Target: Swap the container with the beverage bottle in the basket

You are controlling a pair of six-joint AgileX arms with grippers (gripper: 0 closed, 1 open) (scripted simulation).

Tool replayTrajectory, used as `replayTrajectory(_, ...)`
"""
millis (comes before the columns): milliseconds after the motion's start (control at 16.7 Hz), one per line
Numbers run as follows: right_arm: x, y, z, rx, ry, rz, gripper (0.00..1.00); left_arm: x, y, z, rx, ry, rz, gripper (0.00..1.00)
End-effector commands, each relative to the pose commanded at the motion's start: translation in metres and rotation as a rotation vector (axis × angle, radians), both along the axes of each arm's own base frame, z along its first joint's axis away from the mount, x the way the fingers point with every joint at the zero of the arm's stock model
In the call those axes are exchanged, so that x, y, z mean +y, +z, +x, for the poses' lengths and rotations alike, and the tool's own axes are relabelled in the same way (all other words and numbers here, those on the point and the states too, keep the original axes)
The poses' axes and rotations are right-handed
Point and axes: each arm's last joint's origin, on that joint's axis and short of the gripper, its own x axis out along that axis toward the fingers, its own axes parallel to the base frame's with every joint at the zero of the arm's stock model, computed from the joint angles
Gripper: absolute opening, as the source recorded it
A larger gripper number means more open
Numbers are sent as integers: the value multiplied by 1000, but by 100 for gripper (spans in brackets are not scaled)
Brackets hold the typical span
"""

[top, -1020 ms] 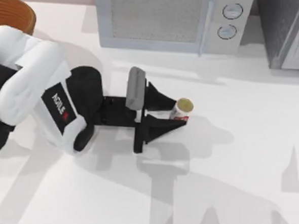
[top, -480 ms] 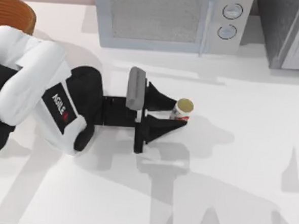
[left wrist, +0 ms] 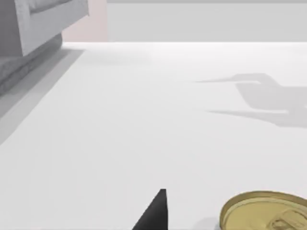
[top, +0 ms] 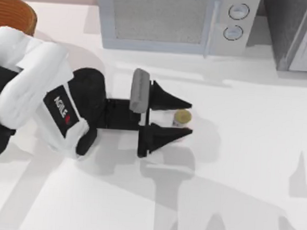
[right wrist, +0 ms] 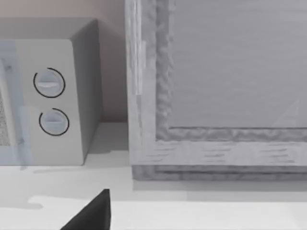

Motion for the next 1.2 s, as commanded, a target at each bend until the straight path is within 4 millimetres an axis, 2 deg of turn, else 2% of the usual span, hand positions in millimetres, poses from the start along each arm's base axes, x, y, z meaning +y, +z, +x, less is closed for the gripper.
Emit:
replayTrajectory(60, 0, 0, 0, 0, 0, 0, 100, 0, 0, 0, 0, 0, 0, 98)
replayTrajectory(120, 0, 0, 0, 0, 0, 0, 100, 0, 0, 0, 0, 0, 0, 100)
replayTrajectory(660, 0, 0, 0, 0, 0, 0, 100, 1, 0, 1, 0, 3, 0, 100)
replayTrajectory(780, 0, 0, 0, 0, 0, 0, 100, 8, 6, 2, 18, 43, 7, 100)
replayTrajectory(960, 0, 0, 0, 0, 0, 0, 100, 29, 33, 4, 64, 176, 26, 100)
replayTrajectory(1200, 0, 0, 0, 0, 0, 0, 100, 70, 99, -9, 102, 428, 49, 100)
